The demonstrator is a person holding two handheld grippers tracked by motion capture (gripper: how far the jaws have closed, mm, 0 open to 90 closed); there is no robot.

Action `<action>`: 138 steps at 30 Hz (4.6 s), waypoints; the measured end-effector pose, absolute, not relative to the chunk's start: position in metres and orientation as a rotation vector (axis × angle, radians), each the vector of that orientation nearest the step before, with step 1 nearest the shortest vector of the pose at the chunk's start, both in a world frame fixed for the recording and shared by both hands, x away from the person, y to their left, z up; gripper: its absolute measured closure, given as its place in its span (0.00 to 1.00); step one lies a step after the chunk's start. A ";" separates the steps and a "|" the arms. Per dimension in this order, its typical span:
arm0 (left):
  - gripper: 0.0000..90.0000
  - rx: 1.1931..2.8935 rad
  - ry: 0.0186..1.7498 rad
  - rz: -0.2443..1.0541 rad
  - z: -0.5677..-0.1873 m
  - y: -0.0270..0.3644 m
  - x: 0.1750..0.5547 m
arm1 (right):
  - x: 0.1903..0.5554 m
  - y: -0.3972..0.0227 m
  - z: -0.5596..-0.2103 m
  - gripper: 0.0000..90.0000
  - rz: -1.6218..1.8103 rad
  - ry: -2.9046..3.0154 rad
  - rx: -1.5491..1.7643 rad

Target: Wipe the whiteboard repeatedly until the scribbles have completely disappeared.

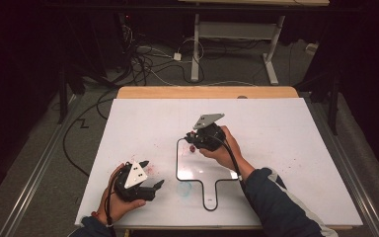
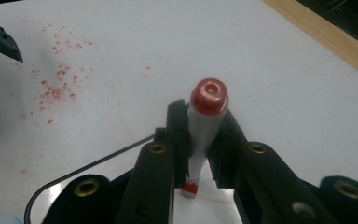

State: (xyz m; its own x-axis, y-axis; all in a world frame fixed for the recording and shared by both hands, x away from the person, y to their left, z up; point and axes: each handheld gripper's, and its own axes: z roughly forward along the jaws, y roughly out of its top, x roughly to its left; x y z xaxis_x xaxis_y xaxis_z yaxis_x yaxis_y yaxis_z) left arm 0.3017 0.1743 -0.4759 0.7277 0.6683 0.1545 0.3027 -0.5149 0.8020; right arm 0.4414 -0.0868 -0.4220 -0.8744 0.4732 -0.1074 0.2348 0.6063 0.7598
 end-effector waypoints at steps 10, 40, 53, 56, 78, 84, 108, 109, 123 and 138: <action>0.21 2.136 0.727 0.581 -0.476 0.174 0.302 | 0.450 -0.102 -0.422 0.90 1.108 2.484 0.614; 0.21 2.147 0.717 0.575 -0.476 0.173 0.303 | 0.445 -0.096 -0.422 0.90 0.975 2.427 0.546; 0.21 2.134 0.716 0.578 -0.475 0.174 0.301 | 0.451 -0.077 -0.420 0.90 1.080 2.547 0.555; 0.21 2.135 0.717 0.576 -0.476 0.174 0.302 | 0.462 -0.087 -0.419 0.90 1.000 2.484 0.609; 0.21 2.140 0.709 0.574 -0.475 0.174 0.302 | 0.466 -0.068 -0.420 0.90 1.002 2.513 0.533; 0.21 2.138 0.711 0.572 -0.476 0.174 0.302 | 0.465 -0.066 -0.420 0.90 1.020 2.533 0.531; 0.21 2.129 0.697 0.554 -0.475 0.175 0.301 | 0.460 -0.052 -0.415 0.90 1.073 2.742 0.470; 0.21 2.130 0.696 0.555 -0.475 0.175 0.301 | 0.460 -0.053 -0.415 0.90 1.056 2.725 0.474; 0.21 2.133 0.696 0.554 -0.475 0.174 0.301 | 0.479 -0.072 -0.413 0.90 0.990 2.631 0.605; 0.21 2.133 0.695 0.555 -0.475 0.174 0.300 | 0.446 -0.053 -0.416 0.90 1.105 2.793 0.482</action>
State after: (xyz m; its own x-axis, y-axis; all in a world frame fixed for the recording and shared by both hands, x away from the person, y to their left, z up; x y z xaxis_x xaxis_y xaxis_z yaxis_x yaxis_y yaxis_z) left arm 0.3002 0.1745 -0.4748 0.7519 0.6422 0.1493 0.2876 -0.5233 0.8021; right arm 0.4463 -0.0526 -0.4157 -0.9449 0.3265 0.0234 0.2542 0.6867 0.6811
